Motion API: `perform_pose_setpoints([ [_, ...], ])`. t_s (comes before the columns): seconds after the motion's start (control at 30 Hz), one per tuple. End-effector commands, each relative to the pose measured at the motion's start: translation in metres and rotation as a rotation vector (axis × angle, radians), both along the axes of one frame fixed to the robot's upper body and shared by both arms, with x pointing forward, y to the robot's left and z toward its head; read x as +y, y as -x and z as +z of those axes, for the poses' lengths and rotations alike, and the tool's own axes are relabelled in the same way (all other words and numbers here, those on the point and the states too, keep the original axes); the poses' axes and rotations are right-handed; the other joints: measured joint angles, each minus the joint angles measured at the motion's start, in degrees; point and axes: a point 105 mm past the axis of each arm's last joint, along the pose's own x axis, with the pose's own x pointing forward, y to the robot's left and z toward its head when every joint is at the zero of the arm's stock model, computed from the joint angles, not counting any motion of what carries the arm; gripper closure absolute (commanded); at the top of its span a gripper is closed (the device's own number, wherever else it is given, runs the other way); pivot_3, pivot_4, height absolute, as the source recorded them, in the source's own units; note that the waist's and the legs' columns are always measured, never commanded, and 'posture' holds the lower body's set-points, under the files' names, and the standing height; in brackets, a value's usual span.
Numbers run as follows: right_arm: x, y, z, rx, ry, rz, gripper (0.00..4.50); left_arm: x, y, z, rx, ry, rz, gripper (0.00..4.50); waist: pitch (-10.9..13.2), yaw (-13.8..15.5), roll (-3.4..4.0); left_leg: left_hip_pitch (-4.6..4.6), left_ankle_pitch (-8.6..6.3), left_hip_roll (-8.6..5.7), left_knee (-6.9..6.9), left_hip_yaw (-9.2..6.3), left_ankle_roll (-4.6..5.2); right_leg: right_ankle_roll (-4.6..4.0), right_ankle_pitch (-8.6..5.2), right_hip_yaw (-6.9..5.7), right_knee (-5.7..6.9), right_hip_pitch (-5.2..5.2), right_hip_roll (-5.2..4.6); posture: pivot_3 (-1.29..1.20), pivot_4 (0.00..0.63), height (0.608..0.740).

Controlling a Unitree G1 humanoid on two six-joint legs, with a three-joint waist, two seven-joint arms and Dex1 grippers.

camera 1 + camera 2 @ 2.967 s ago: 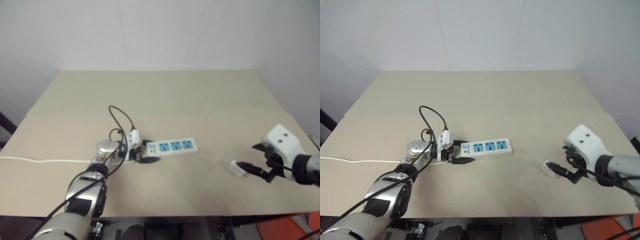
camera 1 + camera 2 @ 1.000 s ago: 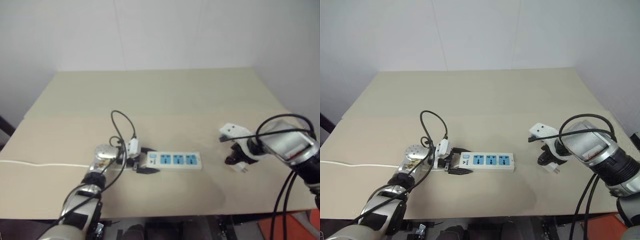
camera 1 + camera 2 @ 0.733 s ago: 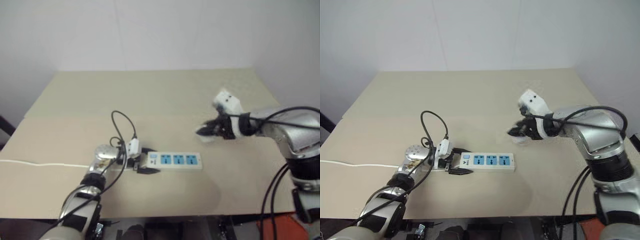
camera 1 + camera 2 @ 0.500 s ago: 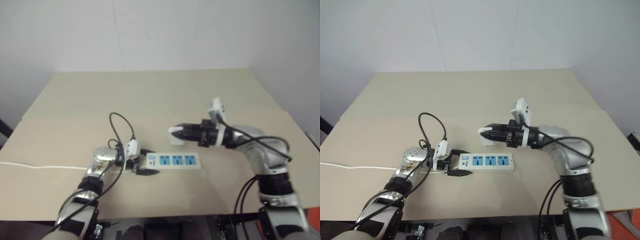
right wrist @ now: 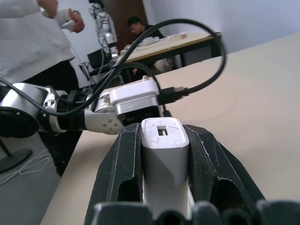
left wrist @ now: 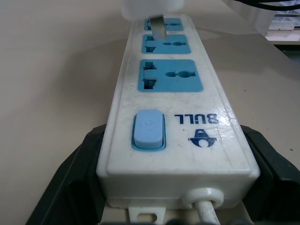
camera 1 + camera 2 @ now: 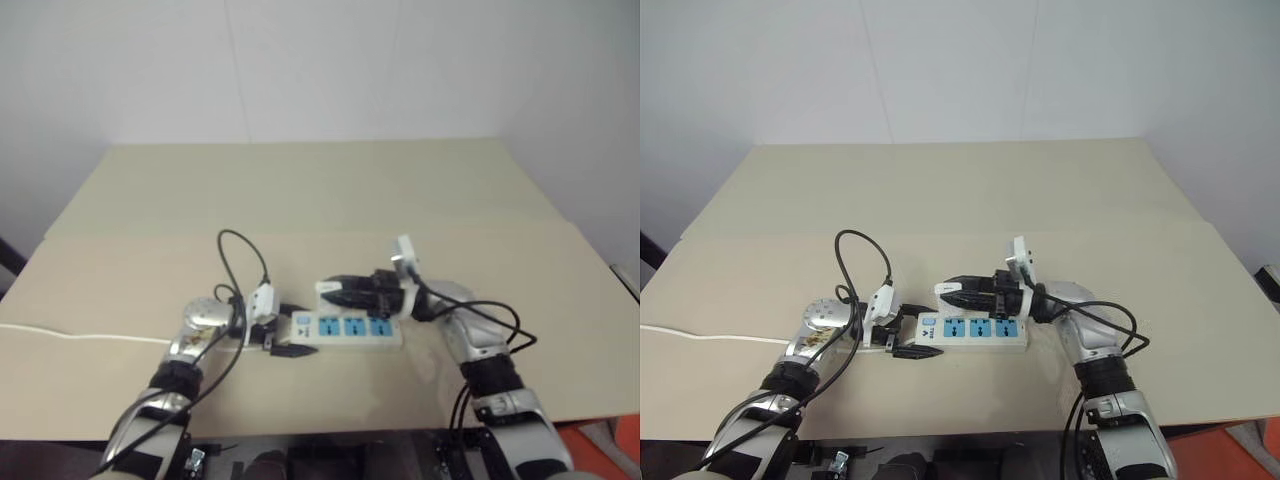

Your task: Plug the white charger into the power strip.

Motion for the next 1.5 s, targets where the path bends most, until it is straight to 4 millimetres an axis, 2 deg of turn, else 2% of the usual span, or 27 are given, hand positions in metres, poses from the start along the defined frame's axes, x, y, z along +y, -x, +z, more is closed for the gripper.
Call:
perform_pose_setpoints([
  [0.03, 0.006, -0.004, 0.003, -0.051, -0.008, -0.001, 3.4, -0.001, 0.0, 0.001, -0.006, -0.011, -0.009, 1.19, 0.0, 0.04, 0.0, 0.0, 0.0, 0.0, 0.0, 0.0, 0.0, 0.0, 0.0, 0.0, 0.0, 0.0, 0.0, 0.0, 0.15, 0.74],
  [0.27, 0.007, -0.012, -0.001, -0.049, -0.017, -0.024, 3.4, -0.001, 0.0, 0.001, -0.004, -0.011, -0.009, 1.19, -0.01, 0.04, 0.01, 0.0, 0.0, 0.0, 0.0, -0.02, -0.01, -0.02, 0.01, 0.0, 0.0, -0.02, 0.0, 0.0, 0.15, 0.74],
  [0.43, -0.002, -0.015, -0.002, -0.048, -0.002, -0.046, 3.4, 0.0, -0.001, 0.0, -0.004, -0.013, -0.006, 1.19, -0.01, 0.04, 0.02, 0.0, 0.01, 0.0, 0.0, -0.04, -0.01, -0.02, 0.01, 0.02, 0.01, -0.02, -0.01, 0.0, 0.15, 0.74],
  [0.77, -0.013, -0.01, -0.007, -0.051, 0.036, -0.054, 3.4, 0.0, -0.002, 0.0, -0.008, -0.013, -0.001, 1.19, -0.02, 0.05, 0.03, 0.0, 0.0, 0.0, 0.0, -0.02, -0.01, -0.02, 0.01, 0.02, 0.0, -0.01, -0.01, 0.0, 0.15, 0.74],
  [1.23, -0.001, -0.004, -0.011, -0.01, 0.008, -0.039, 3.4, 0.0, -0.003, -0.001, -0.012, -0.01, 0.01, 1.19, -0.03, 0.03, 0.04, 0.02, 0.01, 0.0, 0.0, -0.03, -0.01, -0.03, 0.02, 0.03, 0.02, 0.0, 0.0, 0.0, 0.15, 0.74],
  [1.5, -0.013, -0.007, -0.016, 0.002, -0.002, -0.081, 3.4, 0.0, -0.003, -0.001, -0.012, -0.012, 0.012, 1.19, -0.03, 0.06, 0.05, 0.02, 0.01, 0.0, 0.0, -0.02, -0.01, -0.03, 0.02, 0.03, 0.02, 0.0, 0.0, 0.0, 0.15, 0.74],
])
